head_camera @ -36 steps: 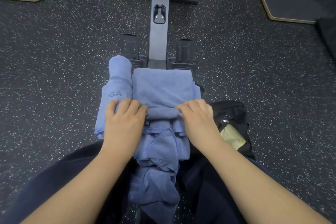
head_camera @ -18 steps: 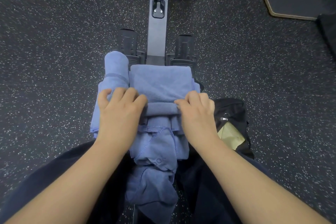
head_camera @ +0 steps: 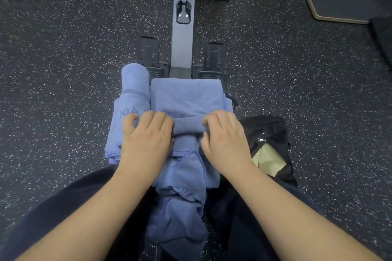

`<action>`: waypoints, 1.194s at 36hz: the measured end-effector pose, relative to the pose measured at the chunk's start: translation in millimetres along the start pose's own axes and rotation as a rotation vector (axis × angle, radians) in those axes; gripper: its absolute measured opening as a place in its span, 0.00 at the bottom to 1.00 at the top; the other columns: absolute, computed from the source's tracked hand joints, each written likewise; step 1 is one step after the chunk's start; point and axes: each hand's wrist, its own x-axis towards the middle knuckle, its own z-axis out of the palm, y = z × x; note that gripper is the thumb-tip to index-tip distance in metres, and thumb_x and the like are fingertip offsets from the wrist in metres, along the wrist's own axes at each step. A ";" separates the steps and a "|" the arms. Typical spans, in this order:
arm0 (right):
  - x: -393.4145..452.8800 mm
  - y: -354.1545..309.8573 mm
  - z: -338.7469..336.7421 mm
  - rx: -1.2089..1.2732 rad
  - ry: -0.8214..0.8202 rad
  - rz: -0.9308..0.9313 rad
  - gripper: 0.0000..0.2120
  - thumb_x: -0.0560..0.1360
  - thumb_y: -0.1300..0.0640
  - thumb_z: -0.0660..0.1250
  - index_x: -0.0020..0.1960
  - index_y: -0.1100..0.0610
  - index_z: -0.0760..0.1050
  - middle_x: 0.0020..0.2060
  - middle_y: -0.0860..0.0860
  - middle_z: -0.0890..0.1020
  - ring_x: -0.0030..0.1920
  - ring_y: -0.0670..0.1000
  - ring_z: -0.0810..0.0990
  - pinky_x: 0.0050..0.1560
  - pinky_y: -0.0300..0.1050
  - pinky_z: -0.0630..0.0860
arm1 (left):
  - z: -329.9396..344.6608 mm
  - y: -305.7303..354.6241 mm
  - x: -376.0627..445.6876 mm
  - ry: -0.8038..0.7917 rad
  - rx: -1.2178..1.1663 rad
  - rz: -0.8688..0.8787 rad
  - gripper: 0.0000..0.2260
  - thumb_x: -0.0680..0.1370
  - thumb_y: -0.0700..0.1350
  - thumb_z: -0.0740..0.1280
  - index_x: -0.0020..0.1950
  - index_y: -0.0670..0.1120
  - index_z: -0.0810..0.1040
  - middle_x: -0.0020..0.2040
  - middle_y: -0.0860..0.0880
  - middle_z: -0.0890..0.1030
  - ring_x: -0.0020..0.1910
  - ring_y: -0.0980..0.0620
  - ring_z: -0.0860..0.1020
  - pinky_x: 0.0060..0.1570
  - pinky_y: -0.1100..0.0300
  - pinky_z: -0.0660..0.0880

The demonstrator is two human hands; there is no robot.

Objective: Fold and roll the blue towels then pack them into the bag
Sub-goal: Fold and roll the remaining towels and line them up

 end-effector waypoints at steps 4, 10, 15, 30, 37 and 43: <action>-0.8 5.0 3.8 -0.031 0.014 -0.016 0.20 0.61 0.62 0.72 0.49 0.55 0.69 0.44 0.53 0.77 0.47 0.53 0.68 0.48 0.45 0.65 | 2.0 1.3 0.1 -0.005 0.028 -0.028 0.11 0.67 0.39 0.74 0.44 0.47 0.74 0.41 0.48 0.74 0.44 0.46 0.73 0.55 0.48 0.62; 2.8 13.7 1.8 0.038 -0.015 -0.028 0.25 0.58 0.68 0.71 0.50 0.54 0.67 0.44 0.53 0.77 0.47 0.53 0.70 0.48 0.44 0.67 | 7.4 2.2 -1.2 0.071 0.032 -0.058 0.10 0.68 0.34 0.69 0.44 0.46 0.74 0.41 0.48 0.74 0.44 0.46 0.75 0.58 0.49 0.61; 3.3 17.9 -6.5 0.129 -0.064 0.026 0.21 0.58 0.74 0.69 0.49 0.61 0.76 0.45 0.55 0.79 0.47 0.52 0.68 0.46 0.43 0.66 | 12.4 0.8 -0.2 0.124 0.044 -0.068 0.10 0.69 0.33 0.68 0.45 0.46 0.75 0.41 0.49 0.74 0.43 0.46 0.75 0.58 0.49 0.62; 3.0 35.3 -17.1 0.156 -0.029 0.105 0.13 0.64 0.70 0.71 0.48 0.62 0.80 0.44 0.55 0.82 0.49 0.50 0.70 0.51 0.36 0.65 | 13.4 -4.3 -1.3 0.153 0.019 -0.076 0.11 0.69 0.33 0.69 0.47 0.46 0.76 0.43 0.49 0.76 0.44 0.46 0.76 0.60 0.48 0.62; 2.4 41.2 -23.4 0.086 -0.012 0.149 0.11 0.64 0.65 0.76 0.46 0.62 0.82 0.39 0.54 0.83 0.43 0.58 0.77 0.47 0.36 0.64 | 14.8 -4.9 -0.2 0.157 0.018 -0.078 0.11 0.69 0.34 0.71 0.47 0.47 0.76 0.42 0.49 0.76 0.45 0.46 0.76 0.60 0.48 0.62; 2.1 42.3 -22.3 0.082 -0.007 0.126 0.12 0.67 0.68 0.70 0.49 0.62 0.82 0.43 0.54 0.83 0.47 0.54 0.72 0.50 0.35 0.65 | 14.2 -5.1 -1.0 0.164 0.031 -0.071 0.11 0.68 0.34 0.71 0.46 0.46 0.75 0.42 0.49 0.76 0.44 0.45 0.76 0.60 0.48 0.62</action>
